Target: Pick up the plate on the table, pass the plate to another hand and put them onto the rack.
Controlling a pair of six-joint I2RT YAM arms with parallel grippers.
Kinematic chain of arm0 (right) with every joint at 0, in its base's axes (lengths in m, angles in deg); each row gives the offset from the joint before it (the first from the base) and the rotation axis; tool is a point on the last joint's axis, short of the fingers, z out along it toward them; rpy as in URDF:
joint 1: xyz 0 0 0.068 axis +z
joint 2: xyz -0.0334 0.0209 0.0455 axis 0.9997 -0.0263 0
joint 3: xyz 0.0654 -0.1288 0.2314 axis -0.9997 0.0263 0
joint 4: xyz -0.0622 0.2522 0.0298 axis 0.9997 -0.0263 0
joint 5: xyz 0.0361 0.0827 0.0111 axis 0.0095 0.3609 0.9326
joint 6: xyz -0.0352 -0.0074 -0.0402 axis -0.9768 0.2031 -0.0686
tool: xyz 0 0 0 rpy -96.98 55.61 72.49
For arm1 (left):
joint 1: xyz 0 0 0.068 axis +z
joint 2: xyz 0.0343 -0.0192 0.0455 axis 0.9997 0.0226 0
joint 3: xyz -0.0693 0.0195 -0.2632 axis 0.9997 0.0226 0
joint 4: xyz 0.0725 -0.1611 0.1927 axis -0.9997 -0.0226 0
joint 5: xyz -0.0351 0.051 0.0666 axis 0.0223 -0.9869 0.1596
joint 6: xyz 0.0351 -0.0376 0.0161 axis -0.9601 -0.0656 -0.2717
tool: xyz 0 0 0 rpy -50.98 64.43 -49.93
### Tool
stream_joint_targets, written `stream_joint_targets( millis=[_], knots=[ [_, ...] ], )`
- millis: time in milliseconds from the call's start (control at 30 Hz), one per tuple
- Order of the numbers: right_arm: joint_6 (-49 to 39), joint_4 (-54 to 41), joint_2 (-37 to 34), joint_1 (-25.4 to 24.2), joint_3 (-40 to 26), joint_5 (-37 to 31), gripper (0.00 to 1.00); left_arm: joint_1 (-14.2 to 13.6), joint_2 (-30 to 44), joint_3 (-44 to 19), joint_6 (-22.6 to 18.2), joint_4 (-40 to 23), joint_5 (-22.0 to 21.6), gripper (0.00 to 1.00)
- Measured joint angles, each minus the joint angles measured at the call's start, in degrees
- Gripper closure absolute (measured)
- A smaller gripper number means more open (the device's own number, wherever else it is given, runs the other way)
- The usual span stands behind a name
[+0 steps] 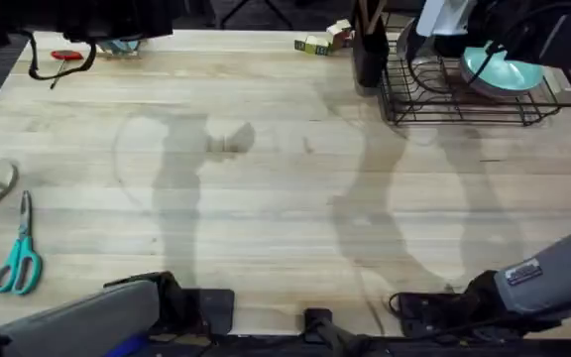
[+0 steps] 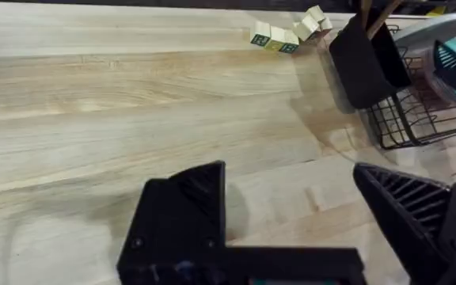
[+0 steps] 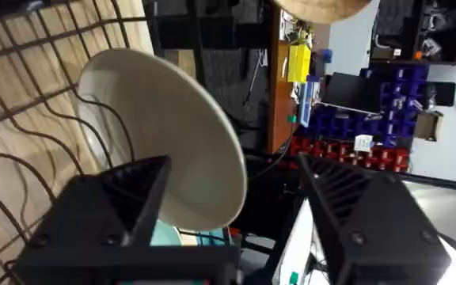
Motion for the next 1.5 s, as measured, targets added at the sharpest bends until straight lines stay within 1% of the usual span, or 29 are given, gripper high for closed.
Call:
stream_joint_targets(
  millis=[33, 100, 433, 667, 800, 900, 1033, 1200, 1367, 1500],
  knots=[
    [-0.19, 0.02, 0.0, 0.0, 0.02, 0.0, 0.036, 0.0, 0.02, 0.0, 0.0, 0.0, 0.0, 0.006],
    [-0.19, 0.0, 0.0, 0.0, 0.02, 0.0, 0.008, 0.0, 0.02, 0.0, 0.0, 0.0, 0.0, 0.006],
    [0.25, -0.05, 0.33, 0.0, 0.02, 0.0, 0.006, 0.0, 0.0, 0.0, 0.0, -0.02, 0.0, 0.006],
    [5.7, -0.2, 4.08, -0.92, 0.02, -0.19, 0.006, 0.0, 0.0, 0.0, 0.0, -0.17, 0.0, 0.006],
    [9.72, -0.18, 6.66, -1.66, 0.0, -3.36, 0.006, 0.0, 0.02, 0.0, 0.0, -0.41, 0.0, 0.006],
    [14.08, -0.86, 8.12, -1.73, 0.02, -7.41, 0.006, 0.0, 0.0, 0.0, 0.0, -0.66, 0.0, 0.006],
    [19.99, -7.27, 10.09, -1.71, 0.02, -10.57, 0.006, 0.0, 0.0, 0.0, 0.0, -0.81, 0.0, 0.006],
    [28.03, -16.84, 13.63, -1.14, 0.02, -12.3, 0.006, 0.0, 0.0, 0.0, -0.01, -0.83, 0.0, 0.006],
    [36.91, -25.92, 19.49, 0.79, 0.02, -12.75, 0.006, 0.0, 0.01, 0.0, 0.0, -0.83, 0.0, 0.006],
    [45.82, -31.39, 24.22, 3.0, 0.02, -12.74, 0.006, 0.0, 0.02, 0.0, 0.0, -0.83, 0.0, 0.006]
  ],
)
